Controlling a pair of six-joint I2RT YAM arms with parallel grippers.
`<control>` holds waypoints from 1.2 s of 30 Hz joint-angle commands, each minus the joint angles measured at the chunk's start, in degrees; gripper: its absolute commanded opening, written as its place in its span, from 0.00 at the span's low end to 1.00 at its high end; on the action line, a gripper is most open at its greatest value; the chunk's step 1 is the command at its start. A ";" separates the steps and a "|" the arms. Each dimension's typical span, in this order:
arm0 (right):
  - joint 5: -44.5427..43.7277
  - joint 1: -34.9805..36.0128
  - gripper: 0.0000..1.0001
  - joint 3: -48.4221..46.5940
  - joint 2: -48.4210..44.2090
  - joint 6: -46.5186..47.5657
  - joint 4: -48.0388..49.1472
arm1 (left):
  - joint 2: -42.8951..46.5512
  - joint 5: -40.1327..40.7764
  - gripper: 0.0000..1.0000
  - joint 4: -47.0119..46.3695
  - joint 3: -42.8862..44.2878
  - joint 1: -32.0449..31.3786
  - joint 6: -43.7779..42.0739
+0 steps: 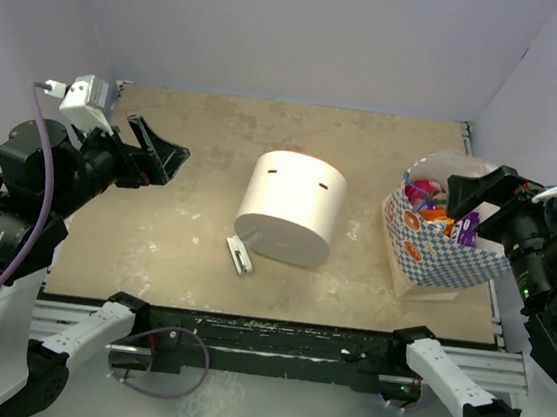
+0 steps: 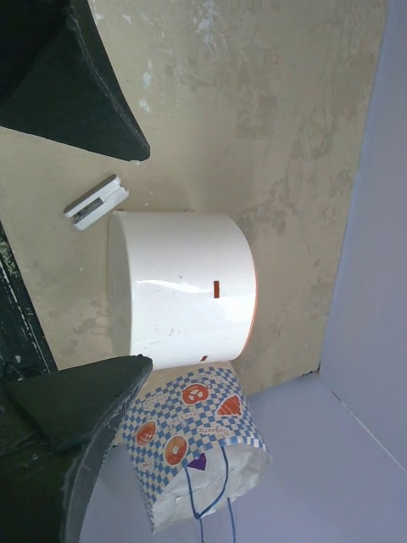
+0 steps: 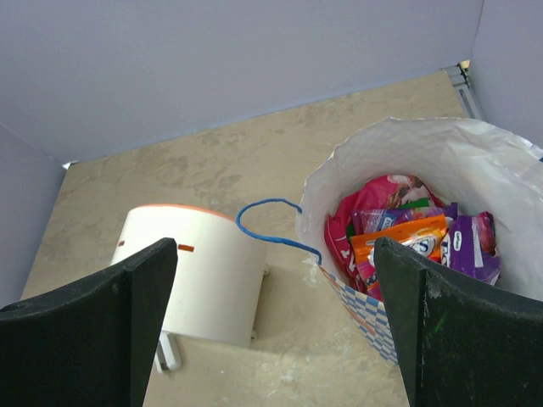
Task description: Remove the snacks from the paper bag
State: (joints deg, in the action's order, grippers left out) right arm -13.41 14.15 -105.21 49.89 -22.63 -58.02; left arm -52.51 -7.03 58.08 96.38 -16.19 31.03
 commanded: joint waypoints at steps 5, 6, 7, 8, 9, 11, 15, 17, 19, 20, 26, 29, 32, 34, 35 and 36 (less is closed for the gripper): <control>-2.70 -1.34 0.99 -7.17 3.97 -1.66 -2.56 | 0.57 5.46 0.99 -5.40 -2.01 -0.30 2.17; -2.85 -1.42 0.99 -7.94 4.52 -1.93 -3.17 | 0.56 5.81 0.99 -5.67 -2.16 -0.31 2.35; -3.08 -1.49 0.99 -8.66 5.08 -2.18 -3.75 | 0.56 6.06 0.99 -5.87 -2.22 -0.32 2.41; -3.29 -1.57 0.99 -9.30 5.61 -2.55 -4.31 | 0.49 6.31 0.99 -6.05 -2.26 -0.30 2.52; -3.46 -1.63 0.99 -9.99 6.16 -2.84 -4.82 | 0.47 6.53 0.99 -6.27 -2.35 -0.31 2.63; -3.87 -1.69 0.99 -10.99 7.15 -3.11 -5.67 | 0.49 6.91 0.99 -6.63 -2.44 -0.36 2.73; -4.75 -1.85 0.99 -11.18 8.59 -1.51 -6.38 | 0.33 6.59 0.99 -7.50 -2.67 -0.42 3.04; -4.98 -1.86 0.99 -10.42 9.00 -0.85 -6.40 | -0.02 6.11 0.99 -7.83 -2.73 -0.44 3.22; -3.49 -1.88 0.99 -9.32 9.12 0.01 -6.19 | -0.56 5.21 0.99 -7.96 -2.66 -0.44 3.56; -1.07 -1.89 0.99 -8.64 9.06 0.24 -5.60 | -0.84 4.51 0.99 -7.99 -2.67 -0.44 3.83; 9.97 -1.97 0.99 -2.53 6.27 -3.10 1.43 | -3.13 -2.44 0.99 -9.03 -3.92 -0.50 6.48; 16.63 -2.00 0.99 4.03 3.27 -4.63 9.70 | -4.05 -6.94 0.99 -10.17 -6.06 -0.47 8.01; 22.57 -2.01 0.99 7.75 3.41 -3.82 13.29 | -4.71 -10.33 0.99 -11.14 -8.36 -0.51 8.93; 27.06 -2.02 1.00 8.49 5.93 -2.02 14.50 | -5.25 -11.88 0.99 -11.53 -9.28 -0.49 9.67; 30.39 -2.02 1.00 8.86 7.18 -1.29 14.89 | -5.36 -12.78 0.99 -11.96 -9.83 -0.53 10.20; 33.01 -2.02 1.00 9.16 8.33 -0.89 14.94 | -5.50 -13.77 0.99 -12.72 -10.52 -0.48 10.74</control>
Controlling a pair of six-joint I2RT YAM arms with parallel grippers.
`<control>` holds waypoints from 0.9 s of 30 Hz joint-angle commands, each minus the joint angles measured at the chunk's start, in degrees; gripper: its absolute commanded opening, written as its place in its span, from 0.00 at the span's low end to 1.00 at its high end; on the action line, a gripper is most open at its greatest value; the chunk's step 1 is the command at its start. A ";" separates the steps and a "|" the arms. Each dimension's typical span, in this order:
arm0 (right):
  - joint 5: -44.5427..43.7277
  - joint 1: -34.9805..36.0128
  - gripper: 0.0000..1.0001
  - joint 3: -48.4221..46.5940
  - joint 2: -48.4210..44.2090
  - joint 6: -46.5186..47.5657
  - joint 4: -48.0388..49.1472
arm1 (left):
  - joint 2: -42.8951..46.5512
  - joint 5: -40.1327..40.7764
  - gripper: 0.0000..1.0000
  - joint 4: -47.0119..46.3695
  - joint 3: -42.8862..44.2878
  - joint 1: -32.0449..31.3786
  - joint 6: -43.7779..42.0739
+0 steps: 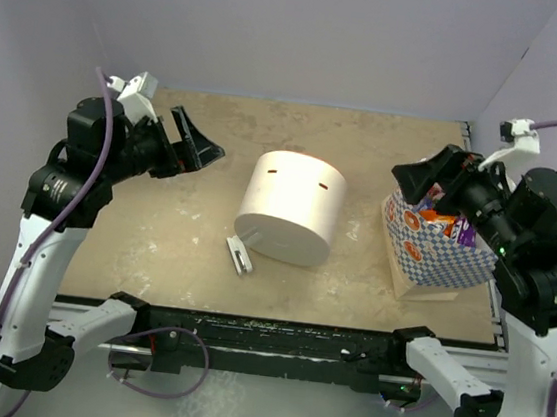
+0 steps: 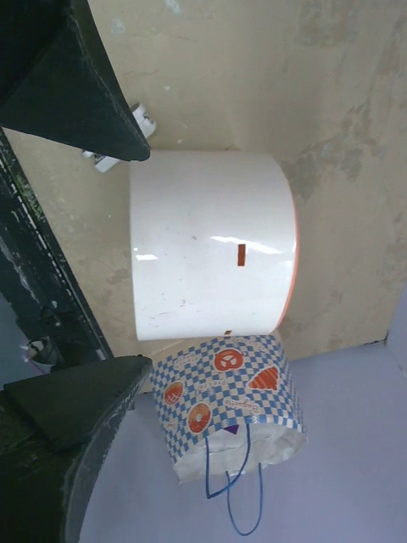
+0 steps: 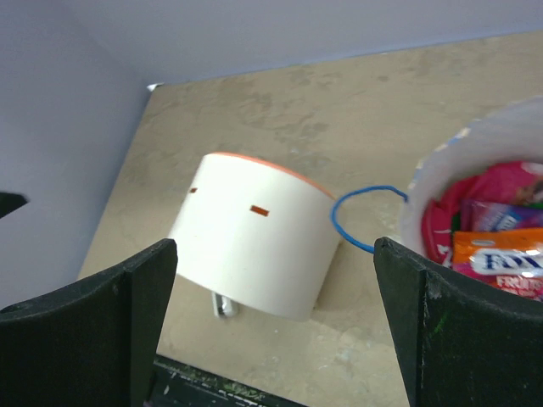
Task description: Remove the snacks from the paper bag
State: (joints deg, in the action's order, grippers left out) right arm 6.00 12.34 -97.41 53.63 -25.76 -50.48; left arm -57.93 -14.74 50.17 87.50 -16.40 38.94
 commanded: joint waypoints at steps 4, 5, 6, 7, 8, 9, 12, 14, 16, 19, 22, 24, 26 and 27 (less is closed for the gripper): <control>17.71 0.23 1.00 4.40 6.72 0.31 9.80 | -0.48 -8.67 0.99 -7.19 -3.46 -0.30 4.46; 17.53 0.61 1.00 5.40 7.07 -0.33 10.56 | -0.63 -8.93 0.99 -7.53 -3.73 -0.25 4.74; 17.54 1.11 1.00 6.18 7.78 -0.78 10.68 | -0.80 -9.40 0.99 -7.81 -3.97 -0.29 4.92; 17.62 1.48 1.00 6.41 9.05 -0.86 9.97 | -1.03 -9.94 0.99 -8.14 -4.31 -0.28 5.20; 17.67 1.91 0.99 6.44 10.27 -0.84 9.06 | -1.26 -10.43 0.99 -8.52 -4.62 -0.28 5.42; 17.47 2.75 1.00 6.55 11.58 -1.04 8.22 | -1.50 -10.79 0.99 -8.73 -4.82 -0.29 5.56; 14.92 3.39 1.00 7.89 13.55 -3.00 6.78 | -2.10 -11.62 0.99 -9.17 -5.18 -0.29 5.89; 14.84 3.39 1.00 10.02 13.53 -4.48 7.91 | -2.54 -12.20 0.99 -9.42 -5.22 -0.27 6.28; 15.23 3.39 1.00 12.32 13.79 -5.93 8.66 | -2.94 -12.93 0.99 -9.75 -5.29 -0.30 6.96; 16.04 3.40 1.00 15.20 15.08 -7.70 9.17 | -3.15 -14.22 0.99 -10.77 -6.15 -0.29 8.33; 15.24 3.39 1.00 16.45 16.38 -9.79 10.16 | -3.04 -14.65 0.99 -11.03 -6.94 -0.27 8.91; 16.11 3.39 1.00 16.57 18.07 -10.15 11.03 | -3.07 -14.67 0.99 -11.00 -7.15 -0.38 8.96; 17.05 3.39 0.99 16.51 20.16 -10.45 11.26 | -3.34 -14.72 0.99 -10.91 -7.10 -0.26 8.96; 17.22 3.39 1.00 16.49 21.21 -10.47 11.34 | -3.52 -14.77 0.99 -10.92 -7.02 -0.36 8.96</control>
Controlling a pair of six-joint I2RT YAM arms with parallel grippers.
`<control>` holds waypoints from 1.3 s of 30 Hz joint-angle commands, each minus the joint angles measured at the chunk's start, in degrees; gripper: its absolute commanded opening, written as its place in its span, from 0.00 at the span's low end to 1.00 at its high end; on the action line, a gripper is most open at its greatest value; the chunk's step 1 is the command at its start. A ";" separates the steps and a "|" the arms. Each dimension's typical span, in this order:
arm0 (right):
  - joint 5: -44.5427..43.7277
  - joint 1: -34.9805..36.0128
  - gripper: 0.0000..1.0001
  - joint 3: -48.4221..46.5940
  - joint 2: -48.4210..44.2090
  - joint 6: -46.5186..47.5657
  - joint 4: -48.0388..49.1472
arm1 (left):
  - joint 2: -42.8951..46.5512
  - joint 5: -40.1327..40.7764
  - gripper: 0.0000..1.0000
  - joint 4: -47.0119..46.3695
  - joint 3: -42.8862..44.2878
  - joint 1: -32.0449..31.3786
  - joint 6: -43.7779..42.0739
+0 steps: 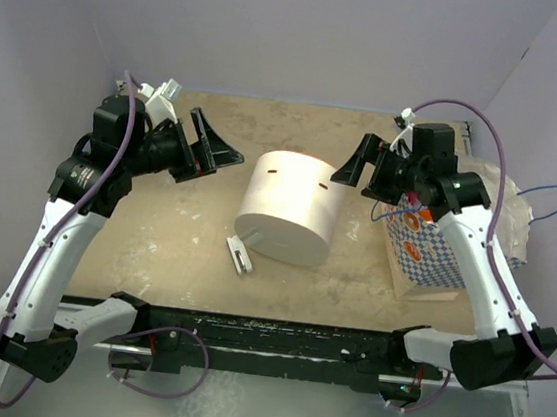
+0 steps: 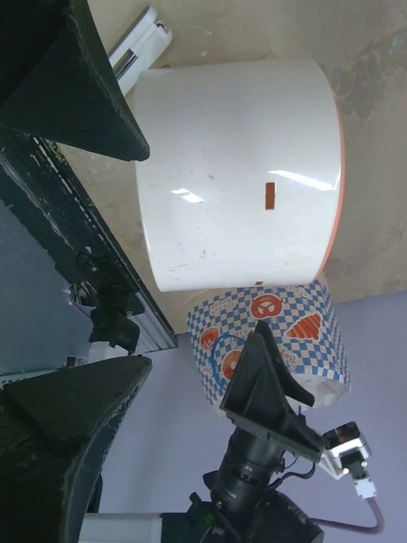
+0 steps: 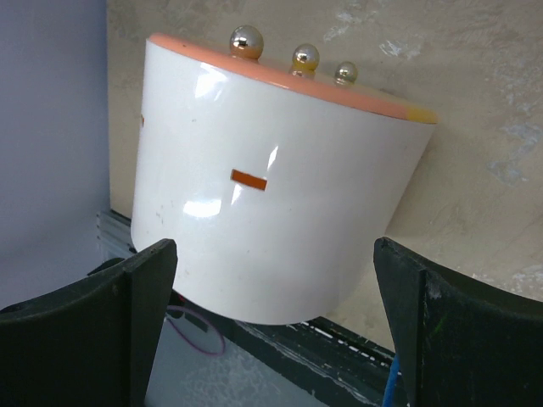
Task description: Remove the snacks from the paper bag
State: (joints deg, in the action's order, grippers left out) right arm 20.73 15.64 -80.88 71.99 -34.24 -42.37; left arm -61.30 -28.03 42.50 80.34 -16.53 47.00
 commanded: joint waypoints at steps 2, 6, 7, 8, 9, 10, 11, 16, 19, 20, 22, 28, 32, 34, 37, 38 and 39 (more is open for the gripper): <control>1.55 0.09 0.99 -0.13 4.57 -1.47 3.01 | -0.58 -1.51 0.99 -3.35 0.14 -0.13 0.88; -0.86 0.09 1.00 -0.54 7.99 0.67 1.53 | -1.68 -1.73 0.99 -4.10 0.30 -0.15 0.98; -0.99 0.09 1.00 -0.53 8.45 1.07 1.11 | -2.01 -1.75 0.99 -4.19 0.48 -0.22 0.98; -1.04 0.09 1.00 -0.37 9.24 1.33 0.86 | -2.33 -1.74 0.99 -4.23 0.78 -0.23 0.82; -0.77 0.09 0.99 -0.15 9.63 1.46 0.87 | -2.69 -1.69 0.99 -4.19 0.94 -0.23 0.74; 0.03 0.09 1.00 0.47 9.86 1.46 1.44 | -2.97 -1.59 0.99 -4.19 1.16 -0.24 0.65; 1.09 0.09 0.99 1.18 9.99 1.33 2.34 | -3.39 -1.47 0.99 -4.26 1.36 -0.13 0.54; 8.27 1.91 1.00 5.55 10.10 -2.29 8.27 | -4.81 -1.13 0.99 -4.77 2.35 -0.12 0.50; 10.28 4.80 1.00 7.57 10.45 -4.69 10.94 | -5.62 -0.59 0.99 -4.34 3.61 -0.11 0.24; 10.49 5.71 1.00 7.67 10.67 -5.15 11.13 | -5.93 -0.40 0.99 -4.17 4.04 -0.11 0.18; 10.67 6.84 0.99 7.58 11.18 -5.94 11.61 | -6.10 0.09 0.99 -3.93 4.61 -0.15 0.26; 12.58 9.73 1.00 6.11 14.09 -8.99 16.41 | -6.51 2.39 0.99 -4.12 5.14 -0.15 0.65; 13.29 12.67 1.00 3.57 17.92 -10.93 20.56 | -6.71 4.39 0.99 -3.06 7.17 -0.16 -0.02; 13.03 14.85 1.00 2.00 20.23 -11.92 22.01 | -6.48 5.56 0.99 -1.37 9.24 -0.16 -0.74; 11.79 18.36 1.00 -1.16 23.39 -12.92 22.08 | -5.71 6.88 0.99 2.31 12.52 -0.11 -2.33; 11.56 19.54 1.00 -1.89 24.25 -13.74 22.56 | -5.46 7.26 0.99 3.84 13.60 -0.11 -2.99; 11.31 20.72 0.99 -2.58 25.12 -14.50 23.49 | -5.03 7.70 0.99 5.31 14.62 -0.11 -3.88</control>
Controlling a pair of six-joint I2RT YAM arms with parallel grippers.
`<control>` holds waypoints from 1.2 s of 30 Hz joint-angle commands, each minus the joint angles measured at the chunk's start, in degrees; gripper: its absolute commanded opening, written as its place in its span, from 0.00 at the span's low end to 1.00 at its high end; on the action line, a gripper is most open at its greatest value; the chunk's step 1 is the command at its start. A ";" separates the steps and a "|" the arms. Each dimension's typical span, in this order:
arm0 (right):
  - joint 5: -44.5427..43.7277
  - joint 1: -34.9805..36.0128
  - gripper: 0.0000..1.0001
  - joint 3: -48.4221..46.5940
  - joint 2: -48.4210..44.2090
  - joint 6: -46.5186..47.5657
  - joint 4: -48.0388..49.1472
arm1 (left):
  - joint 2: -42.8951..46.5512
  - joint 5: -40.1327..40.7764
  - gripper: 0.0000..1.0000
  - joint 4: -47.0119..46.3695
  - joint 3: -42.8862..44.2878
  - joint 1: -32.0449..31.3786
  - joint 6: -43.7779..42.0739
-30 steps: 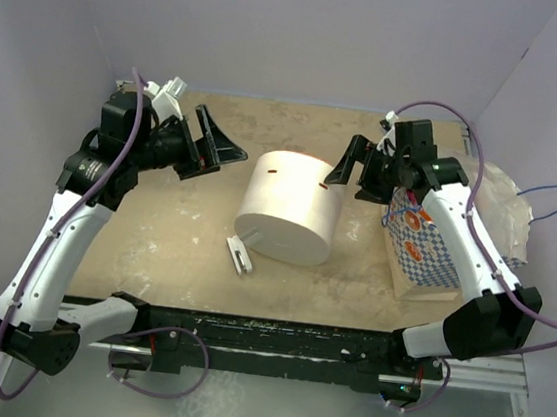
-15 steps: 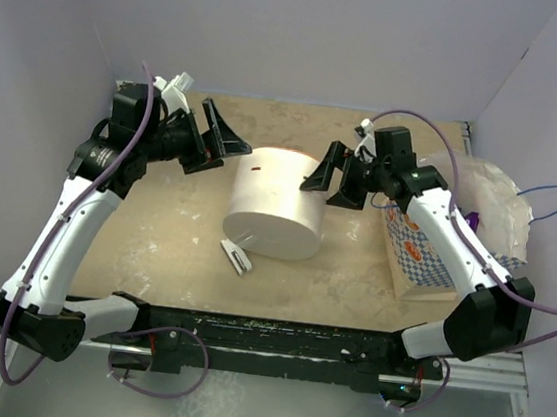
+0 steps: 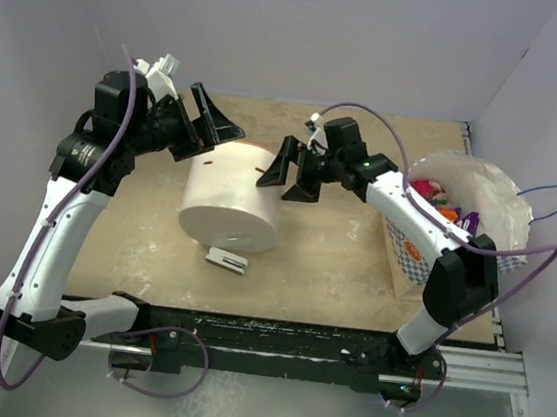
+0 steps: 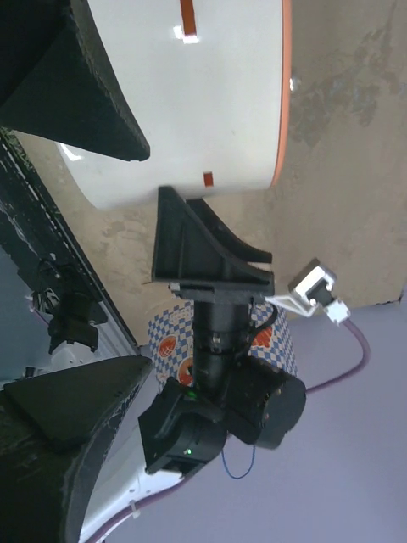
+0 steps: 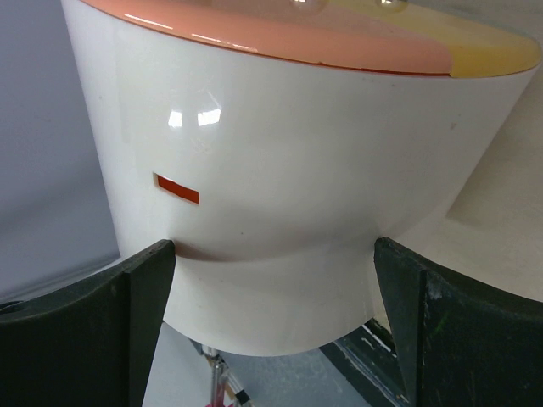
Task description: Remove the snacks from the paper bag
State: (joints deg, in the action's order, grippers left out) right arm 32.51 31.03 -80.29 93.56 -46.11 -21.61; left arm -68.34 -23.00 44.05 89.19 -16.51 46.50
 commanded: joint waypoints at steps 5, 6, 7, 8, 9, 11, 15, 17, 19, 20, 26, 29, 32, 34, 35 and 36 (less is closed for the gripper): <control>-2.81 12.55 1.00 -9.51 10.27 -7.81 5.91 | 2.00 4.55 0.99 13.75 13.28 -0.14 -8.29; -3.30 13.72 1.00 -11.31 12.08 -8.51 6.42 | 1.95 4.35 0.99 15.43 14.97 -0.13 -9.37; -3.74 14.95 1.00 -13.61 13.77 -9.07 6.79 | 2.30 4.49 0.99 16.79 16.12 -0.12 -10.32; -4.26 15.89 1.00 -16.17 15.83 -9.55 6.72 | 3.19 5.34 0.99 17.97 17.07 -0.11 -11.03; -4.75 16.85 1.00 -18.87 17.77 -9.96 6.48 | 3.94 5.99 0.99 19.15 17.67 -0.11 -11.68; -5.01 18.07 1.00 -24.42 21.22 -10.23 5.73 | 5.37 6.19 0.99 20.67 18.48 -0.17 -13.16; -6.58 18.46 1.00 -29.32 22.44 -9.05 3.08 | 8.90 4.30 0.99 20.57 16.10 -0.11 -15.48; -8.50 18.31 0.99 -29.25 19.62 -7.14 -0.33 | 10.53 4.16 0.99 19.75 15.14 -0.13 -15.26; -11.55 18.15 0.99 -29.24 15.94 -3.93 -3.95 | 11.08 3.91 0.99 19.25 15.12 -0.18 -14.31; -12.53 18.00 1.00 -29.33 14.22 -1.81 -5.97 | 11.05 3.27 0.99 18.85 15.26 -0.17 -14.10; -26.20 17.34 0.99 -29.38 2.93 11.68 -25.32 | 10.03 -0.69 0.99 17.76 15.19 -0.17 -15.22; -35.98 17.31 0.99 -26.40 -6.18 14.95 -34.60 | 12.10 -2.06 0.99 14.23 10.57 -0.16 -12.71; -38.08 17.32 0.99 -21.93 -13.67 14.31 -39.72 | 13.62 -6.16 0.99 8.61 3.67 -0.14 -9.73; -40.67 17.31 0.99 -19.97 -17.37 13.52 -43.69 | 13.37 -8.40 0.99 6.56 0.56 -0.16 -8.45; -42.61 17.38 1.00 -19.64 -18.78 12.95 -46.00 | 13.19 -9.06 0.99 6.04 -0.27 -0.12 -8.09; -44.44 17.33 1.00 -19.99 -19.93 12.81 -48.94 | 13.03 -9.60 0.99 5.40 -0.80 -0.13 -7.78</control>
State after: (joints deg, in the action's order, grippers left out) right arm -2.33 48.31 -102.28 76.64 -34.41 -56.55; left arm -54.89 -27.18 57.12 91.35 -16.53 35.79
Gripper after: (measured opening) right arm 0.995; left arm 0.990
